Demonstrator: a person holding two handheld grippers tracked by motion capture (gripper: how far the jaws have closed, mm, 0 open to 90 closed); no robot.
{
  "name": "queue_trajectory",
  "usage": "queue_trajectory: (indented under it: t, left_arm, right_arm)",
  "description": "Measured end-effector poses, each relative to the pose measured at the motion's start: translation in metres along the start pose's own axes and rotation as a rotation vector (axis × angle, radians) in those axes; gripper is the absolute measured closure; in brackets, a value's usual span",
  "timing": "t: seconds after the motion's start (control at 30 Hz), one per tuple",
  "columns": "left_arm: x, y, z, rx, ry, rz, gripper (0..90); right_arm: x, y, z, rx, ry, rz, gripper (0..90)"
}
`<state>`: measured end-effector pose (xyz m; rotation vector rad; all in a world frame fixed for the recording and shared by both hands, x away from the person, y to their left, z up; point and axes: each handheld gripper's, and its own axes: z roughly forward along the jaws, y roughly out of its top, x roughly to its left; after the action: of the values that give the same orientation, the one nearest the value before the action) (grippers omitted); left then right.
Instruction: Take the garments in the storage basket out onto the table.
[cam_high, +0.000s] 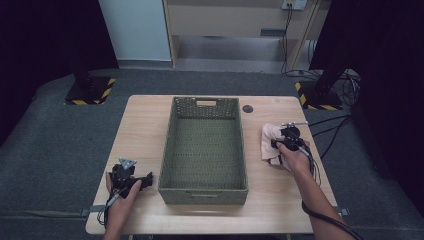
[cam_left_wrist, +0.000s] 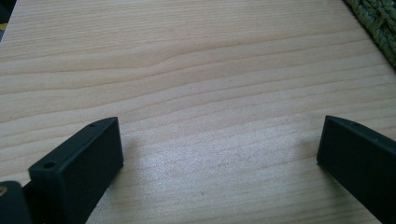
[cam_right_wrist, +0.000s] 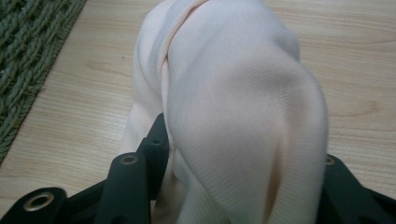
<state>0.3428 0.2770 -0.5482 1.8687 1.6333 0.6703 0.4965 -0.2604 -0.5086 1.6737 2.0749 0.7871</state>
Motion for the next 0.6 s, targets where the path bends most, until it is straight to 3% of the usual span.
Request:
queue_trajectory:
  t: [0.17,0.33,0.6]
  left_arm:
    - [0.0,0.0,0.0,0.0,0.0,0.0,0.0]
    - [0.0,0.0,0.0,0.0,0.0,0.0,0.0]
    - [0.0,0.0,0.0,0.0,0.0,0.0,0.0]
  right_arm:
    - [0.0013,-0.0006,0.0024,0.0,-0.006,0.008,45.6]
    - [-0.0015,-0.0026,0.0055,0.0,0.005,0.049,25.9]
    - [-0.0051,-0.0051,-0.0003,-0.02,0.032,0.068,7.5]
